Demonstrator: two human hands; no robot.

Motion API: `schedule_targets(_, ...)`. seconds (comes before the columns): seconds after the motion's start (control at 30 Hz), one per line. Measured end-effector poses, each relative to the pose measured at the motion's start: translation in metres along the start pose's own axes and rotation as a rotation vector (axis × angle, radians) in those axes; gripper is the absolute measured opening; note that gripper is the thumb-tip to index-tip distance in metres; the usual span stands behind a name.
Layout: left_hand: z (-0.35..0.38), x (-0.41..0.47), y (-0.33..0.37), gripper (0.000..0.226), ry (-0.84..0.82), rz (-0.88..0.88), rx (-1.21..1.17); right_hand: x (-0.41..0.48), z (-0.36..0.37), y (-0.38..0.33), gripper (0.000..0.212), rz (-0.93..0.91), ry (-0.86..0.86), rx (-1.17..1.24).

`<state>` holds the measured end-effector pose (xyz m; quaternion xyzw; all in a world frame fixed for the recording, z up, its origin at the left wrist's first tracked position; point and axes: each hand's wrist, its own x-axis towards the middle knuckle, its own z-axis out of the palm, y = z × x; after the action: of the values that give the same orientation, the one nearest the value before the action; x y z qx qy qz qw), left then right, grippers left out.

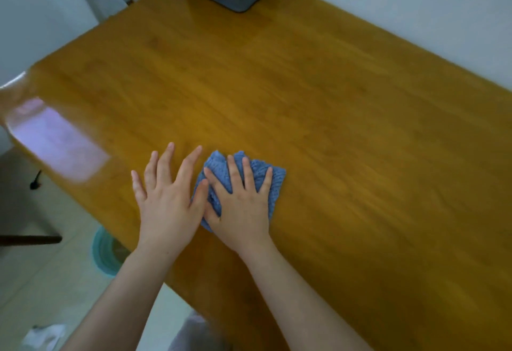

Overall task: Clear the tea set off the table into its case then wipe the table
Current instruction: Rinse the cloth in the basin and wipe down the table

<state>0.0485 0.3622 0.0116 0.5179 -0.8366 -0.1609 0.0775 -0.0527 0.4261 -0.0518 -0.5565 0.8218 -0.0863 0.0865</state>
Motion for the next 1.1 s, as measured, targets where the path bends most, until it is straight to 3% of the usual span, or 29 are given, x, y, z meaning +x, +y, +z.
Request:
schedule_targets(0.23, -0.025, -0.027, -0.013, 0.054, -0.031, 0.0, -0.017, -0.066, 0.006, -0.038, 0.058, -0.056, -0.067, 0.035)
schedule_targets(0.5, -0.024, -0.045, -0.004, 0.059, -0.121, 0.081, -0.007, -0.114, 0.001, -0.019, 0.058, -0.003, -0.067, 0.045)
schedule_targets(0.87, -0.011, -0.034, 0.027, 0.059, -0.106, 0.08, -0.016, -0.061, -0.016, 0.058, 0.065, 0.243, 0.019, -0.007)
schedule_targets(1.1, 0.007, -0.015, 0.064, 0.06, -0.037, 0.032, -0.034, 0.002, -0.043, 0.151, 0.066, 0.275, 0.035, -0.032)
